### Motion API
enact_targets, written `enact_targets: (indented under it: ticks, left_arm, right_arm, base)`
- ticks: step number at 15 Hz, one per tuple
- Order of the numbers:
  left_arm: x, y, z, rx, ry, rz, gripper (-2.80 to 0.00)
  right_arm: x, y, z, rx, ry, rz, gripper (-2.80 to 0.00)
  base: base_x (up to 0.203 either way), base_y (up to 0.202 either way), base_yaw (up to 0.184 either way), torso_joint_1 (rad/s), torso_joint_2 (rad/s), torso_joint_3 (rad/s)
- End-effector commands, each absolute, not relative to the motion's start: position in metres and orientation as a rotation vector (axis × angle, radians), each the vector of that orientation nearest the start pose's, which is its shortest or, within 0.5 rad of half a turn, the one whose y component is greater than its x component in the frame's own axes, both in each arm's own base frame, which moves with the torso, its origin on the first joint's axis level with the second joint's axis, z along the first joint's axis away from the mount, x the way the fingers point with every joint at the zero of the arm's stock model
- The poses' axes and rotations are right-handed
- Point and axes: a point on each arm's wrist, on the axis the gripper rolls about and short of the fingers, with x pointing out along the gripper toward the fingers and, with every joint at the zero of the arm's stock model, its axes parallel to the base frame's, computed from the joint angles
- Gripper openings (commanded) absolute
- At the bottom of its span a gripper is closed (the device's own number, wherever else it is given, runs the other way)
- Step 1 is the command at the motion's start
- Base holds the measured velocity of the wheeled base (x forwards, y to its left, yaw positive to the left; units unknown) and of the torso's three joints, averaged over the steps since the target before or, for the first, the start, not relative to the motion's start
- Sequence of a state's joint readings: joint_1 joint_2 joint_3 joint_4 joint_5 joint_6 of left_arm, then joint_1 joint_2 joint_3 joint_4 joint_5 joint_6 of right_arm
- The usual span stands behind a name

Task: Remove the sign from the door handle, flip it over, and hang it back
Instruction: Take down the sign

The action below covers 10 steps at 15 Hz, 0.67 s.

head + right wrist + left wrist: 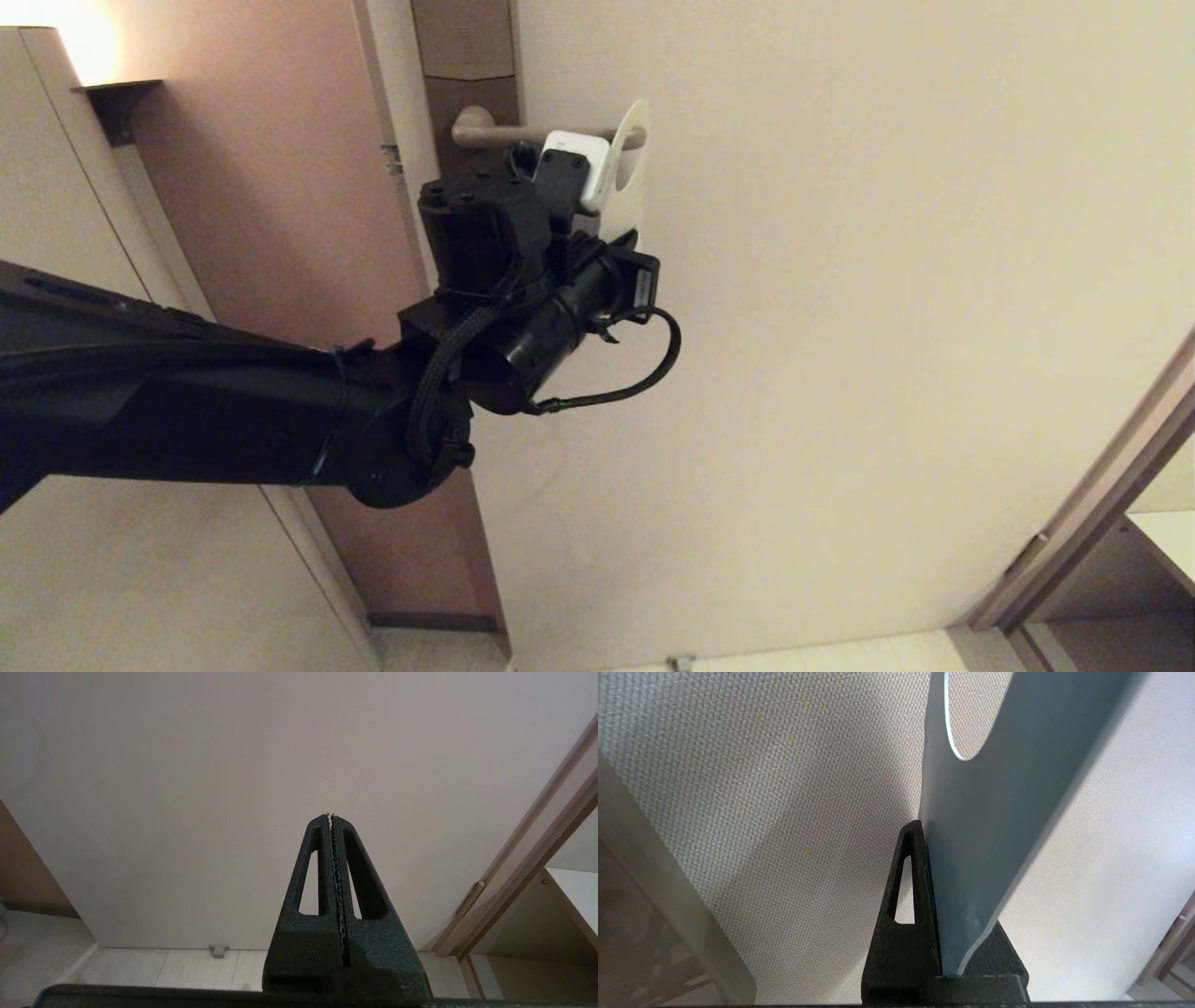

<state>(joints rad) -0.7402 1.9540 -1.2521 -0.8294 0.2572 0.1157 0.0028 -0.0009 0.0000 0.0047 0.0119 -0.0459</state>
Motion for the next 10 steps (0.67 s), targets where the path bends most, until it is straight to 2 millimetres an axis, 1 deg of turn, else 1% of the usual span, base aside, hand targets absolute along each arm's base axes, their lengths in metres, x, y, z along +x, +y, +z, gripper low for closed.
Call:
enact_targets:
  ticks: [1, 5, 10]
  left_arm:
    - [0.296, -0.264, 0.236, 0.049, -0.146, -0.477, -2.8]
    - [0.292, -0.269, 0.238, 0.045, -0.154, -0.496, -2.8]
    - [0.287, -0.282, 0.239, 0.038, -0.163, -0.531, -2.8]
  right_arm:
    - [-0.023, 0.0, 0.075, -0.046, 0.004, 0.015, -2.8]
    - [-0.023, 0.0, 0.075, -0.046, 0.004, 0.015, -2.8]
    - [-0.023, 0.0, 0.075, -0.046, 0.004, 0.015, -2.8]
  base:
    - [0.0, 0.0, 0.0, 0.0, 0.0, 0.0]
    - [0.0, 0.0, 0.0, 0.0, 0.0, 0.0]
    - [0.0, 0.0, 0.0, 0.0, 0.0, 0.0]
